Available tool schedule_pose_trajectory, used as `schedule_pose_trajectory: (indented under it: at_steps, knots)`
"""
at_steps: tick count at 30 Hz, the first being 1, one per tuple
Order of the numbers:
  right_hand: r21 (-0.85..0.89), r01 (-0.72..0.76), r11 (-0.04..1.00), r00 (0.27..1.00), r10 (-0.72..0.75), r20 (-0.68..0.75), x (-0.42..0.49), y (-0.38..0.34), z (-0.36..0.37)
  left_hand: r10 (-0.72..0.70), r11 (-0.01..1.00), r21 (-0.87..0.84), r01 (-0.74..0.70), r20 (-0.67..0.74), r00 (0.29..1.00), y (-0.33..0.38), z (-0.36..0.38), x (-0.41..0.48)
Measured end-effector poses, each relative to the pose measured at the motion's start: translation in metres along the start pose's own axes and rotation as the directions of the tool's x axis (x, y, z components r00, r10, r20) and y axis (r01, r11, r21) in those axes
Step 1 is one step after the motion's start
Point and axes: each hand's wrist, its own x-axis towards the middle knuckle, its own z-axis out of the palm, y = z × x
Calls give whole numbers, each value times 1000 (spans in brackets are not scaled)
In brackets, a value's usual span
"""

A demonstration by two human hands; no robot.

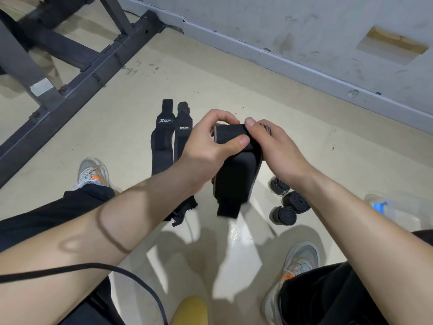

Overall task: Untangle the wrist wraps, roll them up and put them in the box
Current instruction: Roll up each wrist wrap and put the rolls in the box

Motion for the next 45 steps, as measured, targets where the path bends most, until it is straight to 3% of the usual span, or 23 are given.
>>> schedule_pose_trajectory:
  at_steps: [2, 4, 6, 8, 10, 15, 19, 23, 25, 29, 33, 36, 39, 45]
  knots:
    - [-34, 53, 998, 999, -53, 0, 0, 1, 1, 8, 1000, 9, -8, -16, 1000, -2, -1, 2]
    - [58, 89, 994, 995, -91, 38, 0, 1, 1, -25, 1000, -12, 25, -34, 999, -2, -1, 4]
    - [147, 80, 986, 995, -87, 38, 1, 3, 1, -115, 991, -72, 111, -67, 991, -4, 0, 5]
    - [128, 80, 989, 996, -84, 20, 2, 5, 1, -205, 978, -65, 200, -76, 976, -7, 1, 6]
    - [71, 92, 993, 996, -93, 9, 1, 7, 2, -256, 967, -27, 255, -22, 967, -9, 1, 6]
    - [57, 159, 986, 987, -157, -34, 0, 8, 5, -331, 921, -174, 348, 121, 936, 0, 0, 6]
    - [175, 185, 967, 982, -186, -12, 0, 7, 6, -274, 943, -176, 283, 74, 959, 0, -6, 10]
    - [344, 30, 939, 996, -58, 72, 0, 5, 3, -240, 955, -171, 241, 27, 970, 0, -9, 14]
    - [297, -14, 955, 998, -5, 64, 0, 4, 5, -195, 973, -128, 194, 1, 981, -2, -10, 14]
    - [281, 71, 957, 997, -65, -30, 0, 5, 10, -91, 995, 25, 92, -22, 996, -5, -9, 13]
    - [366, 110, 924, 994, -106, -31, 2, 5, 9, -206, 977, -57, 206, 14, 978, 0, -4, 11]
    - [249, 190, 950, 981, -190, -24, 1, 4, 5, -309, 937, -139, 321, 101, 946, 5, -1, 9]
    - [195, 220, 956, 975, -224, 1, -2, 1, 5, -287, 939, -175, 295, 68, 955, 4, -3, 10]
    - [348, -8, 937, 997, -18, 71, 0, 0, 5, -210, 967, -148, 206, -12, 978, 0, -5, 10]
